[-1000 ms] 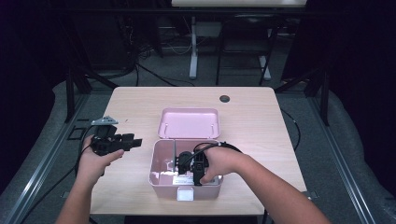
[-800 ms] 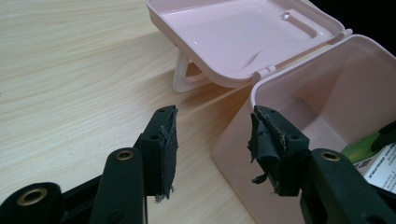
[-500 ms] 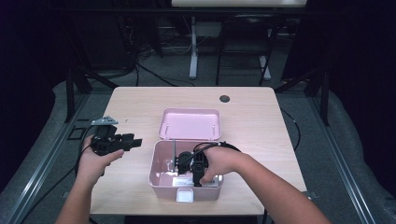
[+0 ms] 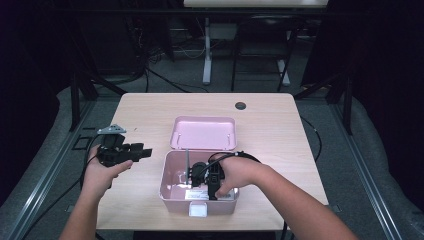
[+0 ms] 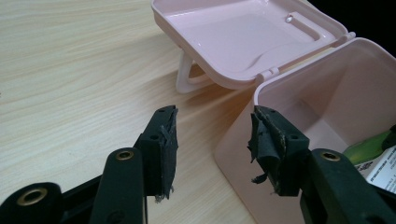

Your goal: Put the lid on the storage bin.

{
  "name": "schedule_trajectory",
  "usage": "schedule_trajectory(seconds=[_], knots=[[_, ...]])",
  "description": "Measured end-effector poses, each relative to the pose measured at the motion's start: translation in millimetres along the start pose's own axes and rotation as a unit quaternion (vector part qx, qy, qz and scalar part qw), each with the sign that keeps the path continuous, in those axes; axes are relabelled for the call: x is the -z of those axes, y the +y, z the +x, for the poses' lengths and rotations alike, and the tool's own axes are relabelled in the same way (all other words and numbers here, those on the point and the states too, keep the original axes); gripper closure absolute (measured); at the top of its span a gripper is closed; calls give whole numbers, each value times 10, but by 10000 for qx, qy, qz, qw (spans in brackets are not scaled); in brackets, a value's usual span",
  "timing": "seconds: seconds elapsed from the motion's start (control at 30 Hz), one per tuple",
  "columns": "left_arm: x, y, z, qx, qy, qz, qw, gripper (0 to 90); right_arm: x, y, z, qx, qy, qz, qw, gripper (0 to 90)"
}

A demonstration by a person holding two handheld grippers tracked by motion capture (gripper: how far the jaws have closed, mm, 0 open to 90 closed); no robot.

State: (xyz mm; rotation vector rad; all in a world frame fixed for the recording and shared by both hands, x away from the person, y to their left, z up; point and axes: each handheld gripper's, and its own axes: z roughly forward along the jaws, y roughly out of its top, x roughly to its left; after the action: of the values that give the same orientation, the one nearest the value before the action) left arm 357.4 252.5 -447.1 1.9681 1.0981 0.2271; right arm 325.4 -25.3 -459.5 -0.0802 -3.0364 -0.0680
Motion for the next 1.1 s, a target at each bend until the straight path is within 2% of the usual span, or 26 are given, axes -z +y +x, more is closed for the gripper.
schedule_trajectory(seconds=[0.13, 0.43, 0.63, 0.83, 1.1], knots=[[-1, 0, -4, 8, 1, -2, 10000, 508, 108, -28, 4, -86, 66, -160, 9998, 623], [-2, 3, -17, -30, -7, 10, 10000, 509, 418, -99, 34, -162, -128, -387, 9990, 629], [-18, 6, -46, -61, -28, 33, 10000, 513, 482, -154, 5, -256, -212, -435, 9985, 626], [-38, 11, -91, -113, -68, 4, 9999, 517, 529, -222, -46, -434, -266, -542, 9972, 617], [-69, 20, -160, -225, -194, 85, 9995, 539, 590, -343, -115, -676, -362, -598, 9953, 611]])
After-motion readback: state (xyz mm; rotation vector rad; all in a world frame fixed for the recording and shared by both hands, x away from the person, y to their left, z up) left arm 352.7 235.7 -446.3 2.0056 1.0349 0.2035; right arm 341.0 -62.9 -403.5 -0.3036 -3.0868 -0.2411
